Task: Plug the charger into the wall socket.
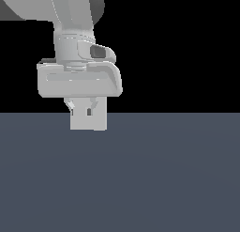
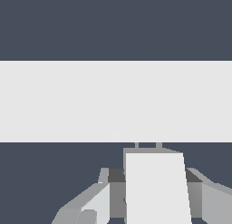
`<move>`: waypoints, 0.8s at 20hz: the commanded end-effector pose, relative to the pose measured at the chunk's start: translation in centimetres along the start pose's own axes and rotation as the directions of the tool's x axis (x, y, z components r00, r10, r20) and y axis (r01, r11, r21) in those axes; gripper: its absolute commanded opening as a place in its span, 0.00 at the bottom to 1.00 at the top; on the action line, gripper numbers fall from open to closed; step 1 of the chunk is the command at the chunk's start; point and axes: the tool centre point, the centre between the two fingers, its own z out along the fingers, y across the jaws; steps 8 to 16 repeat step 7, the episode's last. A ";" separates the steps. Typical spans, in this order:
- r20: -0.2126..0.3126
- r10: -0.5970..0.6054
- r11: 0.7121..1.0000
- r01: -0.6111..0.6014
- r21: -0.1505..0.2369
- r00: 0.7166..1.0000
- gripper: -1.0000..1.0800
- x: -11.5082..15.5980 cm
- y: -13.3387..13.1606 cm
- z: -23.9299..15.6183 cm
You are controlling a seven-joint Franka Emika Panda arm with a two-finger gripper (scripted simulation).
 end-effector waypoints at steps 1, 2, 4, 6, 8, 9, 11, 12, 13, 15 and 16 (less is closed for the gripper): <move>0.000 -0.001 1.000 0.001 0.000 1.000 0.00 0.6 0.0 0.1; 0.000 -0.001 1.000 0.001 0.000 1.000 0.00 0.7 0.0 0.2; 0.000 -0.001 1.000 0.001 0.000 1.000 0.00 0.8 0.0 0.2; 0.000 -0.001 1.000 0.001 -0.001 1.000 0.00 0.8 0.0 0.2; 0.000 -0.001 1.000 0.001 -0.001 1.000 0.00 0.8 0.0 0.2; 0.000 -0.001 1.000 0.001 -0.001 1.000 0.00 0.8 0.0 0.2; 0.000 -0.001 1.000 0.001 -0.001 1.000 0.00 0.8 0.0 0.2; 0.000 -0.001 1.000 0.001 -0.001 1.000 0.00 0.8 0.0 0.2; 0.000 -0.001 1.000 0.001 -0.001 1.000 0.00 0.8 0.0 0.2; 0.000 -0.001 1.000 0.001 -0.001 1.000 0.00 0.8 0.0 0.2; 0.000 -0.001 1.000 0.001 -0.001 1.000 0.00 0.8 0.0 0.2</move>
